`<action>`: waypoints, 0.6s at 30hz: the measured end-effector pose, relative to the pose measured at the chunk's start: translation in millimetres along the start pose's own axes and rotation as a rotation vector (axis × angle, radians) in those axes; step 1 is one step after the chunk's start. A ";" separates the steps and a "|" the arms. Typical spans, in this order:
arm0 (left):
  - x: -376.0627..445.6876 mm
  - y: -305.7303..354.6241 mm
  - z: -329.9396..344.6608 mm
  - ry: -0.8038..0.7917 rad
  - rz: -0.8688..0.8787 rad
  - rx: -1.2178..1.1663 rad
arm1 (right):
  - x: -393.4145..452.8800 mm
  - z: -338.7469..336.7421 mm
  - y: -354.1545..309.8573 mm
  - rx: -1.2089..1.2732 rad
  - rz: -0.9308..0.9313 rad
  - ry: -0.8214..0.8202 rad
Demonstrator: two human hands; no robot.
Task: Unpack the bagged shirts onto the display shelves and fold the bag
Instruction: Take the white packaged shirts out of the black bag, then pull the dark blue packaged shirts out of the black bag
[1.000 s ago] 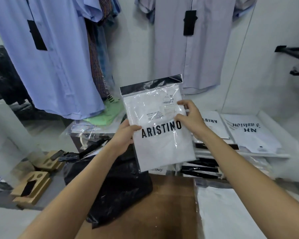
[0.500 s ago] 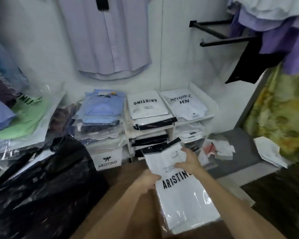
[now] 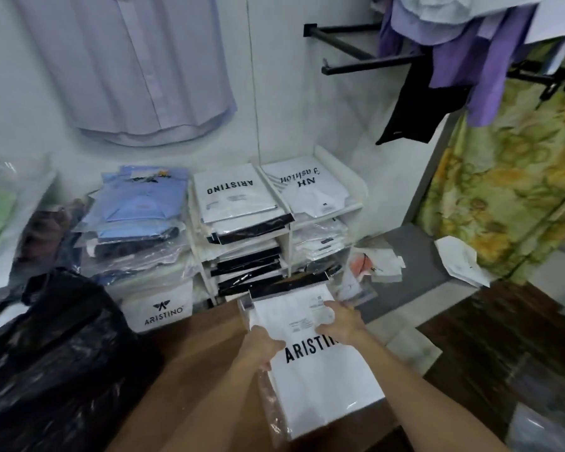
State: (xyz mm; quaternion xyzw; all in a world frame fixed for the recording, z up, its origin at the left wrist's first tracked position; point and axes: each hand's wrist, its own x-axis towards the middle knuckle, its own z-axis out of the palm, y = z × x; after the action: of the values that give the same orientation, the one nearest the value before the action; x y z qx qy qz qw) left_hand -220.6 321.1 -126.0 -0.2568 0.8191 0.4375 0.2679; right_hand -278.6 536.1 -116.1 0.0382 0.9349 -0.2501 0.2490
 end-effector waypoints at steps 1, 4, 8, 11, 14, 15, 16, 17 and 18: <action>-2.1 -1.9 -2.9 0.011 -0.007 0.019 | 0.7 -1.6 -7.8 -0.047 -0.012 0.021; -8.8 -7.3 -21.0 0.115 0.016 0.132 | 1.4 -6.6 -44.0 -0.078 -0.115 0.083; -28.6 -8.2 -72.4 0.321 0.129 0.150 | -2.7 -5.2 -120.2 0.012 -0.392 0.034; -54.1 -9.9 -131.6 0.514 0.219 0.158 | -16.2 5.3 -199.4 0.048 -0.635 -0.089; -88.1 -29.3 -201.2 0.707 0.298 0.100 | -42.0 22.6 -283.7 0.133 -0.869 -0.179; -102.8 -39.6 -224.4 0.792 0.335 0.075 | -54.6 27.9 -311.4 0.165 -0.932 -0.220; -115.1 -52.5 -246.1 0.890 0.378 0.048 | -66.4 33.7 -336.9 0.193 -0.983 -0.254; -129.1 -65.7 -265.9 0.989 0.402 0.021 | -79.9 38.6 -361.3 0.216 -1.023 -0.287; -139.8 -81.7 -284.6 1.088 0.411 0.007 | -90.6 45.3 -383.6 0.231 -1.058 -0.316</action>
State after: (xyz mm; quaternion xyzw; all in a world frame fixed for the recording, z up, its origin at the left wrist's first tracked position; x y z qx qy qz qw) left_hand -126.7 64.4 54.2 -0.2794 0.8735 0.2827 -0.2810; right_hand -254.5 184.4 66.0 -0.4467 0.7446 -0.4441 0.2209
